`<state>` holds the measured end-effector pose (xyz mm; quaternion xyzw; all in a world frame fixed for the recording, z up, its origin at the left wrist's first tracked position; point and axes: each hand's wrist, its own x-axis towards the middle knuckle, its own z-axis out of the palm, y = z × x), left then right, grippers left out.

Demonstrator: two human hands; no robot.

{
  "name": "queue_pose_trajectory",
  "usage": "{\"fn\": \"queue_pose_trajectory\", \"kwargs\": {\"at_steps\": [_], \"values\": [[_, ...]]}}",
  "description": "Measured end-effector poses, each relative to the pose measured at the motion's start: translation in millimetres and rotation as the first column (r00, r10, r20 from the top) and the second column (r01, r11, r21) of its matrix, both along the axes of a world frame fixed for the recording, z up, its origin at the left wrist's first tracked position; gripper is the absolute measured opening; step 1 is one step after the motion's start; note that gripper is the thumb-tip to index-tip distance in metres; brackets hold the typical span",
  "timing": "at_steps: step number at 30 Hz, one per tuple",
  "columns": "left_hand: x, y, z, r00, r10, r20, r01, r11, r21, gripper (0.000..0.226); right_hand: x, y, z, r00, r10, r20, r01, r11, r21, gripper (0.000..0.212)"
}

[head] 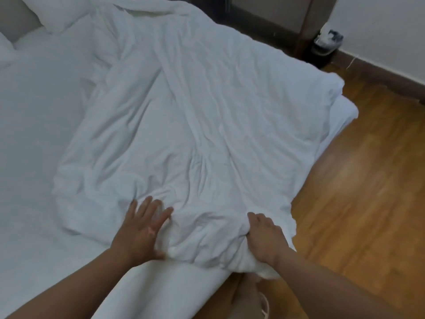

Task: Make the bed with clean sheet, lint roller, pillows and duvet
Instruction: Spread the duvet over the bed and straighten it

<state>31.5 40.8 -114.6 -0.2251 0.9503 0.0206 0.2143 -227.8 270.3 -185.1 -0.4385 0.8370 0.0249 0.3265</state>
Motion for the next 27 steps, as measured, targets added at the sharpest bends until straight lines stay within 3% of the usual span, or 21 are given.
{"fn": "queue_pose_trajectory", "kwargs": {"at_steps": [2, 3, 6, 8, 11, 15, 18, 20, 22, 24, 26, 27], "values": [[35, 3, -5, 0.995, 0.06, 0.081, -0.052, 0.994, -0.096, 0.142, 24, 10, -2, 0.999, 0.005, -0.034, -0.007, 0.999, -0.051, 0.06], [47, 3, -4, 0.992, 0.1, 0.083, -0.087, 0.986, -0.145, 0.138, 33, 15, -2, 0.999, -0.006, -0.041, 0.004, 0.999, -0.052, 0.062], [72, 0, -2, 0.996, 0.045, -0.075, -0.065, 0.956, -0.287, 0.092, 51, 38, 1, 0.992, -0.099, -0.075, 0.09, 0.99, -0.108, 0.065], [75, -11, 2, 0.996, 0.006, -0.094, -0.041, 0.925, -0.378, 0.085, 66, 45, 9, 0.985, -0.136, -0.108, 0.115, 0.976, -0.185, 0.066], [69, -36, 9, 0.999, 0.018, -0.047, -0.036, 0.903, -0.428, 0.064, 109, 32, 28, 0.993, -0.11, 0.05, 0.12, 0.935, -0.335, 0.073], [27, -45, 39, 0.993, 0.061, 0.098, -0.048, 0.99, -0.132, 0.026, 180, -15, 52, 0.963, 0.008, 0.27, 0.1, 0.918, -0.384, 0.087], [-11, -44, 70, 0.981, -0.163, 0.102, 0.146, 0.977, 0.157, 0.012, 219, -55, 66, 0.952, -0.197, 0.233, 0.262, 0.92, -0.292, 0.117], [-30, -51, 103, 0.917, -0.373, 0.139, 0.317, 0.895, 0.313, 0.023, 226, -75, 79, 0.921, -0.35, 0.171, 0.388, 0.867, -0.312, 0.104], [-45, -67, 139, 0.856, -0.447, 0.26, 0.348, 0.87, 0.349, 0.032, 210, -89, 101, 0.914, -0.394, 0.097, 0.399, 0.828, -0.393, 0.07], [-64, -93, 166, 0.892, -0.387, 0.234, 0.35, 0.919, 0.182, 0.033, 171, -102, 130, 0.926, -0.378, -0.007, 0.347, 0.856, -0.384, 0.058], [-83, -121, 181, 0.943, -0.315, -0.105, 0.297, 0.942, -0.157, 0.028, 120, -126, 157, 0.87, -0.483, -0.097, 0.405, 0.813, -0.419, 0.054], [-90, -127, 181, 0.872, -0.364, -0.327, 0.26, 0.911, -0.32, 0.022, 94, -139, 166, 0.82, -0.562, -0.107, 0.462, 0.761, -0.455, 0.048]]}}
